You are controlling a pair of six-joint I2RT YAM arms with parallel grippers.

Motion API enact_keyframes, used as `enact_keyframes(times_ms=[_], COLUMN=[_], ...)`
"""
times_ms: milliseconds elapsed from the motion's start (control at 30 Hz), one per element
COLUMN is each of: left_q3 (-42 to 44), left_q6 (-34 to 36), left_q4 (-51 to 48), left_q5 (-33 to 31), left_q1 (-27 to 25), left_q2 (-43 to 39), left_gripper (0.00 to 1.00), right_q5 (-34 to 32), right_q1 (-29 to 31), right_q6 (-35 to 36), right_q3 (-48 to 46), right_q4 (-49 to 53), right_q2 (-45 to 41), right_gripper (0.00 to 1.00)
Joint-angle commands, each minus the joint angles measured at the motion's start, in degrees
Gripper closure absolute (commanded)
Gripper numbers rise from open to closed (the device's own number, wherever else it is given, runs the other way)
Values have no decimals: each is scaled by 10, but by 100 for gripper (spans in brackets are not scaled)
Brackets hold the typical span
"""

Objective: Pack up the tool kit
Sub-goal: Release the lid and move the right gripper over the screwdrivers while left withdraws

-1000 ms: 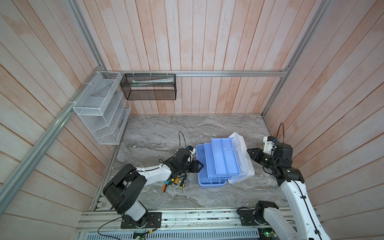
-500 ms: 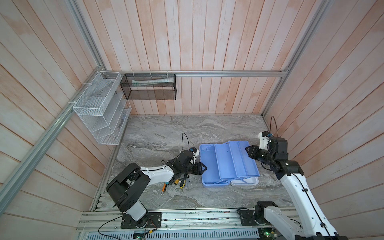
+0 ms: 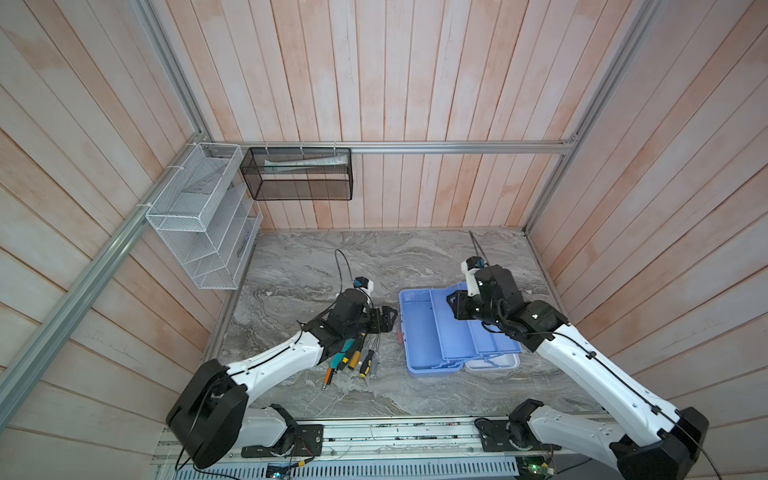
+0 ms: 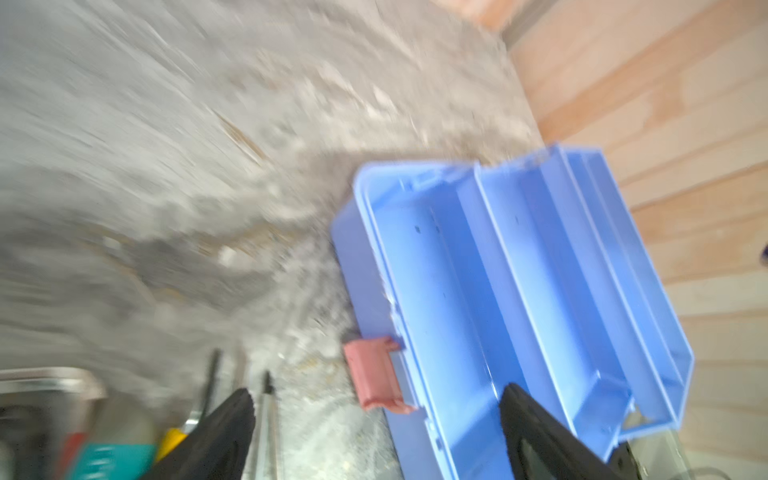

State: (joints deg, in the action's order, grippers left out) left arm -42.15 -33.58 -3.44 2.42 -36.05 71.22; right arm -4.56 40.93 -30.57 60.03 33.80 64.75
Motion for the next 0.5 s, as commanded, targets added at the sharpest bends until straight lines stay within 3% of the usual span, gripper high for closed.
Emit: enact_keyframes(times_ms=[0,200,400,467], left_q3=[27,100,212,211], left_q6=[49,103,121,117], left_q4=[-84,-86,15,-1], left_q5=[-113,-224,-267,-255], left_q1=[45,143,170,179], left_q2=[-65,-200,-267,-281], left_gripper=[0,0,0,0], right_q5=[-63,-73,-24,-15], right_q1=[96,220,253,258], right_q6=[-82,-125,-147,-157], right_q3=[23,132,180,178], right_q4=[-23,2,26,30], right_q2=[72,249,367,383], right_gripper=[71,71,70,69])
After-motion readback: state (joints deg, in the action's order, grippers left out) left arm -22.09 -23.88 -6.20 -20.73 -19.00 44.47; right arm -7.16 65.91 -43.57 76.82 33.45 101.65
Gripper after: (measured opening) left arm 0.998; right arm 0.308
